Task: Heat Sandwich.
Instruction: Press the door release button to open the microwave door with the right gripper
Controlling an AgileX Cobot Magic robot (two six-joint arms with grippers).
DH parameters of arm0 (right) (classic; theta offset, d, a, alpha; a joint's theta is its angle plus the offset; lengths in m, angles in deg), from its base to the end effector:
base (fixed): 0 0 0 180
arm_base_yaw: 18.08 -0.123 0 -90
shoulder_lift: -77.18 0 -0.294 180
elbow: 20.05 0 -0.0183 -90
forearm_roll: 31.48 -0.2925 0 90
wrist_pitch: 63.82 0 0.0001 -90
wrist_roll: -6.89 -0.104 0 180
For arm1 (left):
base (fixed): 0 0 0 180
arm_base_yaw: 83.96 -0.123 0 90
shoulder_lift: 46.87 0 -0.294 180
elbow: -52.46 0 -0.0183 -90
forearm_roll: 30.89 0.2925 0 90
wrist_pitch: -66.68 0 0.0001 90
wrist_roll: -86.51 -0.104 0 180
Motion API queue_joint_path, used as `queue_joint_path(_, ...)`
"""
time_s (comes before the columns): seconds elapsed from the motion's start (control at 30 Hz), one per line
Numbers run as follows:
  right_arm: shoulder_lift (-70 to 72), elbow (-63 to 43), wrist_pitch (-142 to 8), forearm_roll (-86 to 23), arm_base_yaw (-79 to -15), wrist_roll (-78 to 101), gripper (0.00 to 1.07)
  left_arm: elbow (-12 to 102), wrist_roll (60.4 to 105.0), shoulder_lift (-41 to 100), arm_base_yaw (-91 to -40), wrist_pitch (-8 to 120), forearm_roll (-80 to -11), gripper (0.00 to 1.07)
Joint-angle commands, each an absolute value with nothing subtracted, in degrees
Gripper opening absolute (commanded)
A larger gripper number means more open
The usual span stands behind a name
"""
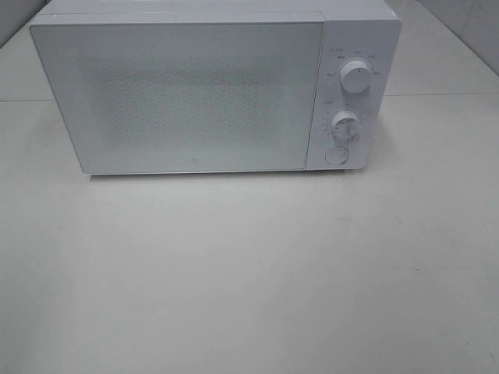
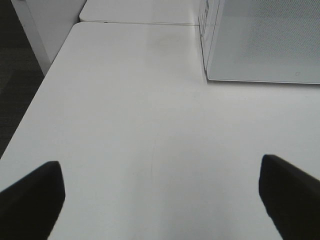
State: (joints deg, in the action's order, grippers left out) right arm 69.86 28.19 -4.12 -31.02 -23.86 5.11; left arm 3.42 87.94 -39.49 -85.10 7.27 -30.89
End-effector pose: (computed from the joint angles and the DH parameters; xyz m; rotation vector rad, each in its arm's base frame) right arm 0.0332 0.0026 0.2965 -0.0699 2.0112 0.0746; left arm 0.0356 0.0007 0.2924 -0.0453 2.0211 -0.0032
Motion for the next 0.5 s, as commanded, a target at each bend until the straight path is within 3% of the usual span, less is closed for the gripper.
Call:
queue_joint_path(0.03,71.4,28.4,-4.5,-31.1,-23.4,5.7,0.76,3.3,88.1,-40.8,-85.3,7.8,-31.6,1.01)
queue_joint_path(0.5,71.0,27.3,-6.1,-31.5,-23.4,5.6,0.76,3.3,88.1,-40.8,-85.3,7.8,-31.6,1.01)
